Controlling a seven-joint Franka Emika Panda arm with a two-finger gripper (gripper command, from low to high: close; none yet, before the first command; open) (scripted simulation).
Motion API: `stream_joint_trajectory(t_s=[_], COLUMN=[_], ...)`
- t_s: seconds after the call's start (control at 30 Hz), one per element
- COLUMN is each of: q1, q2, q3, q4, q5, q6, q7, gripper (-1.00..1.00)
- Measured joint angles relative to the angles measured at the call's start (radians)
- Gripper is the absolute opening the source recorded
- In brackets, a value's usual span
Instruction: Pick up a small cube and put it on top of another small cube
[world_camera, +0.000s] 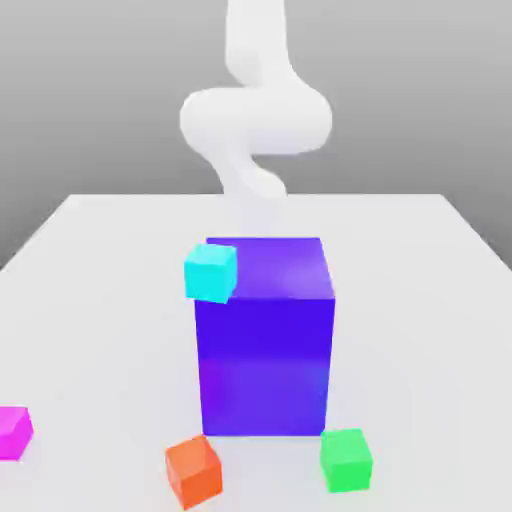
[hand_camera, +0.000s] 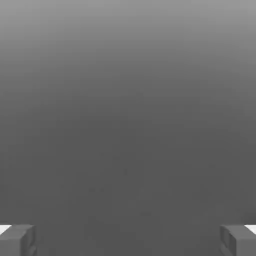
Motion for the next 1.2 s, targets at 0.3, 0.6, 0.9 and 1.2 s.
stream_joint_trajectory(t_s=[0.3, 0.6, 0.9, 1.2], q1=[0.029, -0.006, -0.153, -0.295], q2=[0.326, 0.658, 0.983, 1.225], q3=[-0.21, -0.372, -0.398, -0.292], q4=[-0.012, -0.021, -0.032, 0.003], q5=[0.079, 0.229, 0.335, 0.447], q6=[0.099, 0.191, 0.286, 0.427], q7=[-0.244, -0.535, -0.795, -0.937], gripper=[0.0, 0.0, 0.0, -1.0])
